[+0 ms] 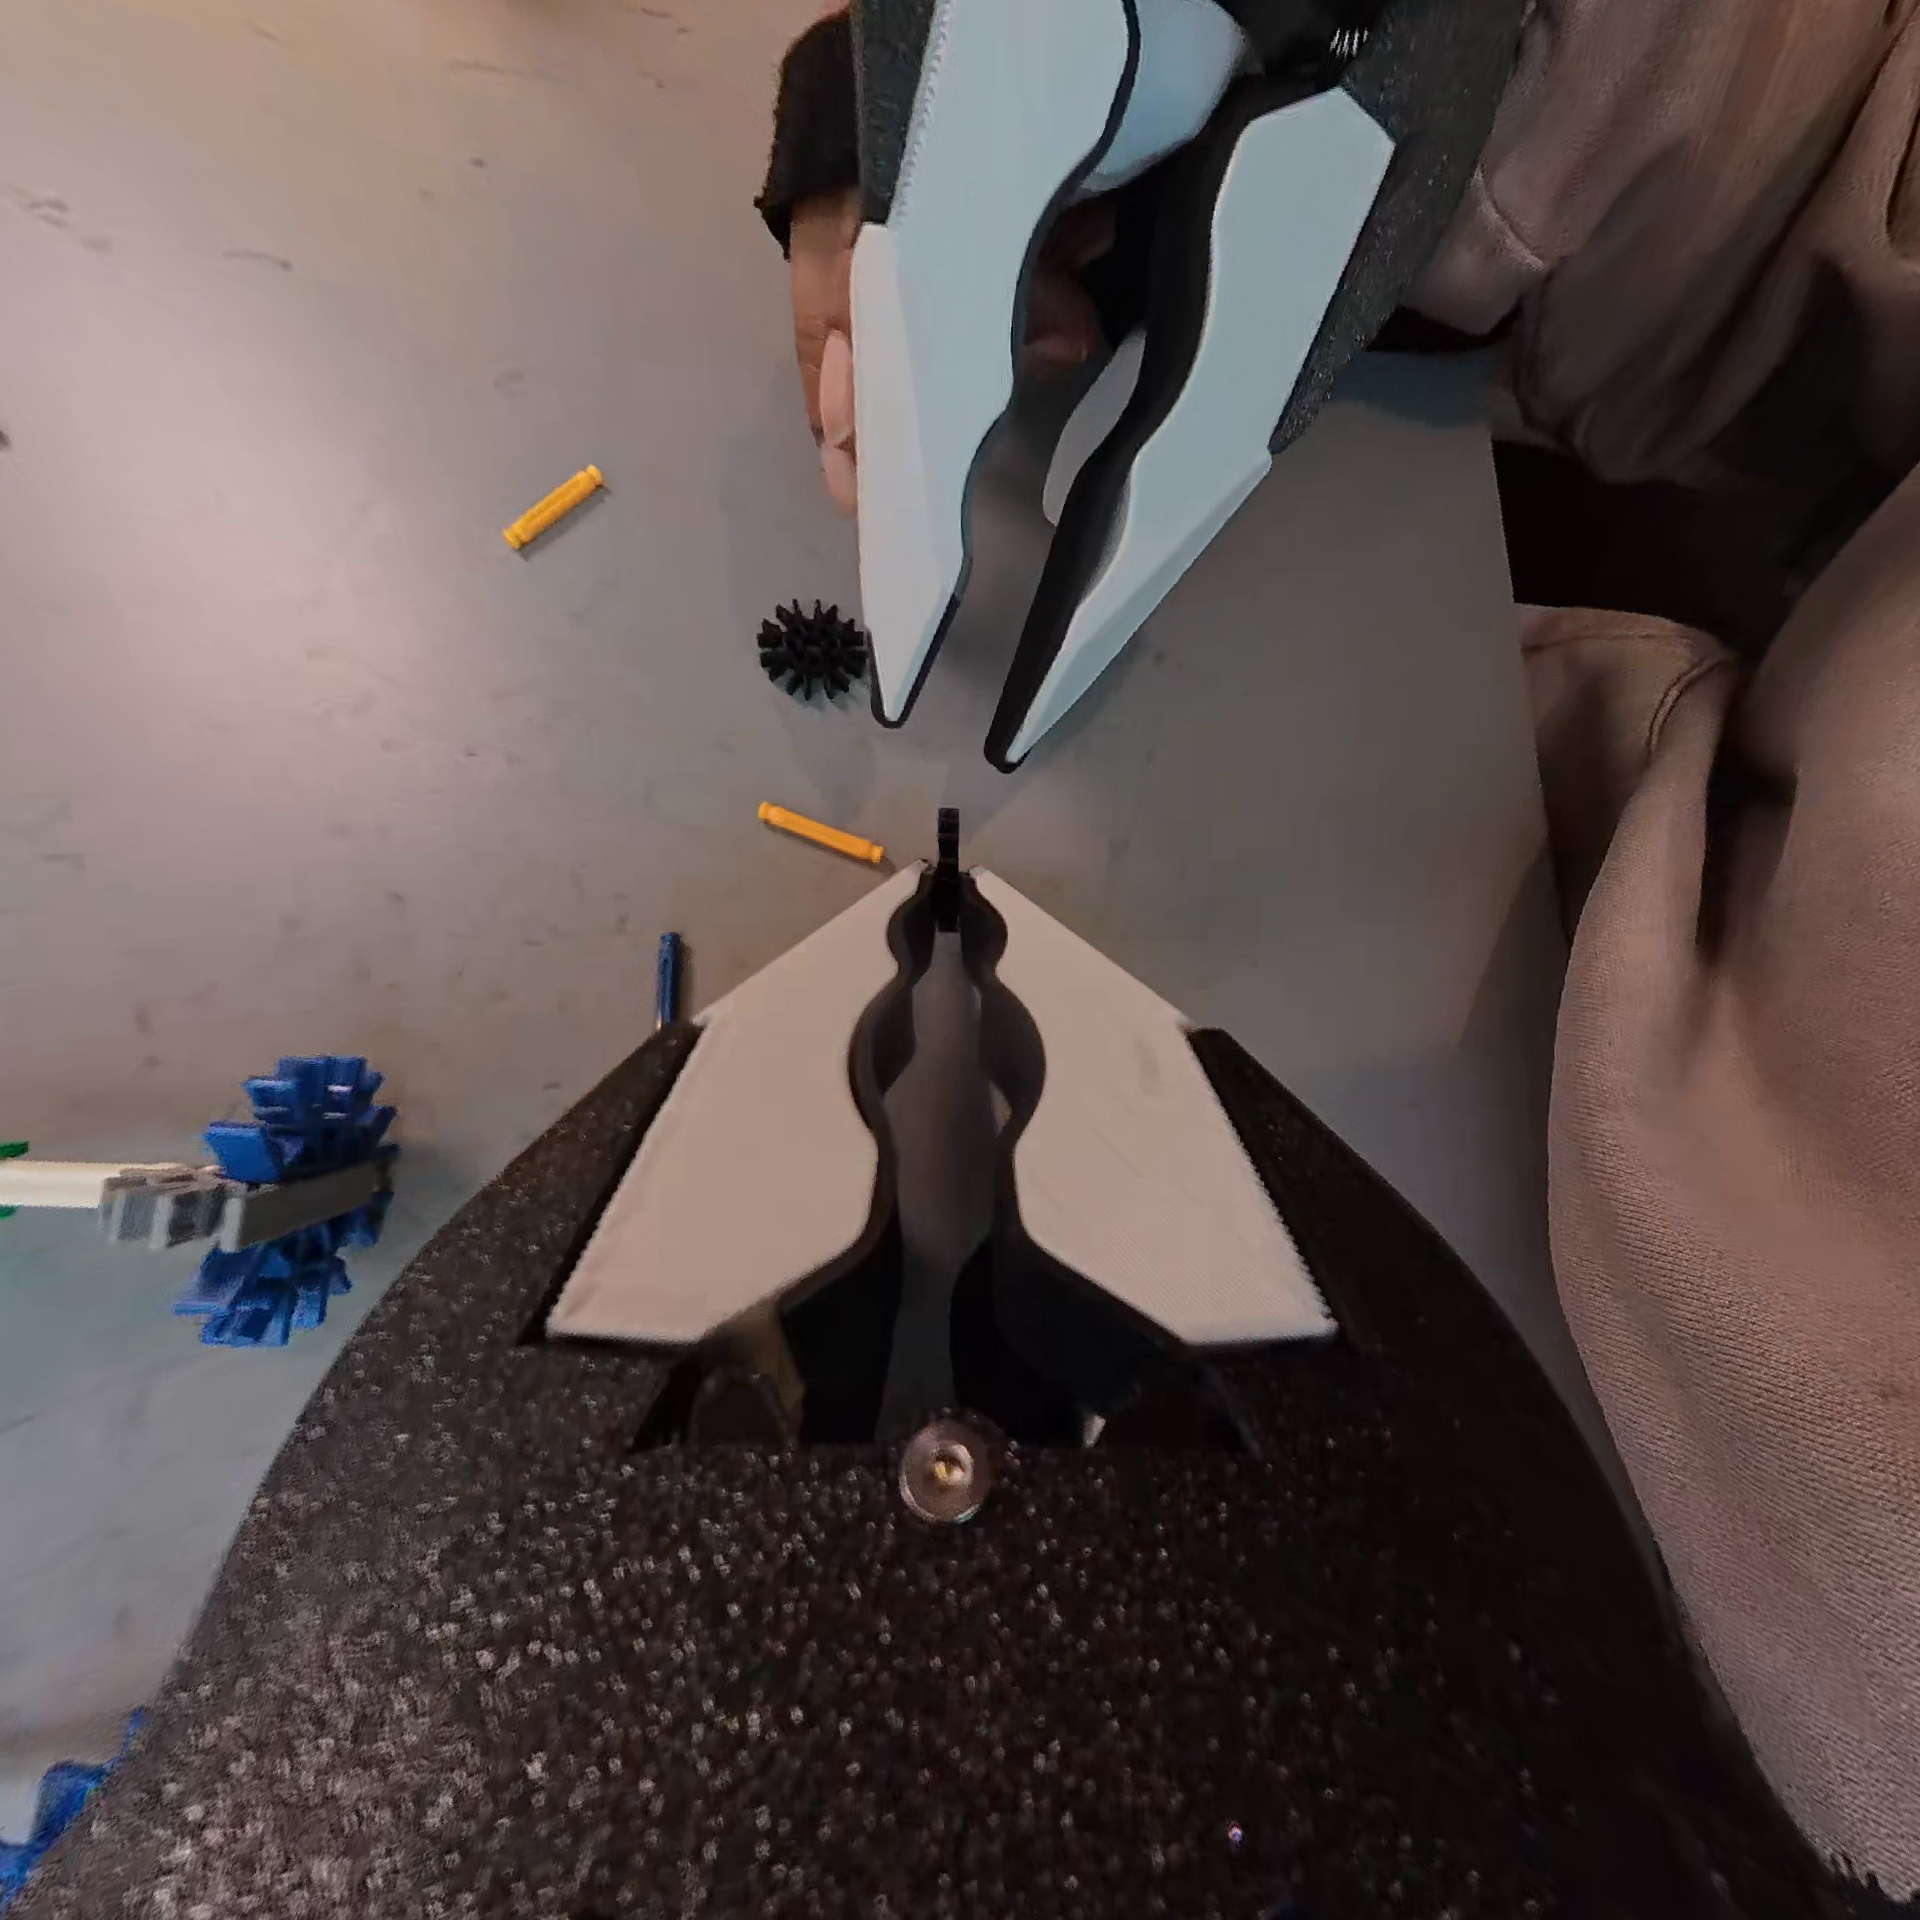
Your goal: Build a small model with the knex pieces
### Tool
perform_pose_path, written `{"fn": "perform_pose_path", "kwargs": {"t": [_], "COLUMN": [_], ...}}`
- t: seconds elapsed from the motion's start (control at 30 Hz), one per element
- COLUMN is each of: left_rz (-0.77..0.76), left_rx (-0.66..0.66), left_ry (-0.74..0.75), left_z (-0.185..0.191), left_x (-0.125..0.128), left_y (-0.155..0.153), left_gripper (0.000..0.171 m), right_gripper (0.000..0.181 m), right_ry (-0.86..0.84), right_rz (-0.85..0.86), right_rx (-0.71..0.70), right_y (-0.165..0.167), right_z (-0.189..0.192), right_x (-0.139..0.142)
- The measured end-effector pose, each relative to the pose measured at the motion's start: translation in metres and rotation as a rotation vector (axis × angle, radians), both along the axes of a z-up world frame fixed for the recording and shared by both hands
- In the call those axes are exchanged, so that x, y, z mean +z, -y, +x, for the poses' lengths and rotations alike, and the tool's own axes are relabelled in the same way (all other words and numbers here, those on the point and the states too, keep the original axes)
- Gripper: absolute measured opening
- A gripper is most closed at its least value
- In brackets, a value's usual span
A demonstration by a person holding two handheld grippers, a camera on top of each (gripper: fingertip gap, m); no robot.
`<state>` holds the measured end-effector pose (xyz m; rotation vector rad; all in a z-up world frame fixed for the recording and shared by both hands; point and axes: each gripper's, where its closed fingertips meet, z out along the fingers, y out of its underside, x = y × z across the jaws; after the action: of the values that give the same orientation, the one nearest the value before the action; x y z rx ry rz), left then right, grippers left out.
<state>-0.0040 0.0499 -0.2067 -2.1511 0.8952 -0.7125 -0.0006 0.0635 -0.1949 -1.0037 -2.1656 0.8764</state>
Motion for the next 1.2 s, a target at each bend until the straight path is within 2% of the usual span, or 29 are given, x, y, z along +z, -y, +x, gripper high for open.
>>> {"fn": "perform_pose_path", "kwargs": {"t": [0.17, 0.33, 0.47, 0.63, 0.83, 1.0, 1.2], "left_rz": [0.071, -0.011, -0.076, -0.085, -0.148, -0.069, -0.022], "left_rx": [-0.021, -0.026, 0.007, 0.016, 0.027, 0.037, 0.036], "left_ry": [0.107, 0.161, 0.14, 0.069, 0.134, 0.028, 0.013], "left_z": [-0.002, -0.009, -0.017, -0.016, -0.013, -0.015, -0.014], "left_x": [0.023, 0.024, 0.014, 0.009, 0.013, 0.013, 0.014], "left_y": [-0.012, -0.029, -0.034, -0.032, -0.026, -0.022, -0.023], "left_gripper": [0.002, 0.005, 0.006, 0.002, 0.002, 0.004, 0.009], "right_gripper": [0.01, 0.002, 0.002, 0.002, 0.002, 0.002, 0.002], "right_ry": [-0.023, 0.035, 0.101, 0.126, 0.139, 0.174, 0.214], "right_rz": [-0.053, -0.168, -0.281, -0.328, -0.418, -0.441, -0.444], "right_rx": [-0.05, -0.106, -0.159, -0.194, -0.214, -0.254, -0.244], "right_y": [-0.003, -0.017, -0.023, -0.022, -0.017, -0.018, -0.017], "right_z": [-0.013, -0.018, -0.018, -0.018, -0.017, -0.015, -0.014], "right_x": [0.005, 0.007, 0.006, 0.005, 0.012, 0.01, 0.005]}}
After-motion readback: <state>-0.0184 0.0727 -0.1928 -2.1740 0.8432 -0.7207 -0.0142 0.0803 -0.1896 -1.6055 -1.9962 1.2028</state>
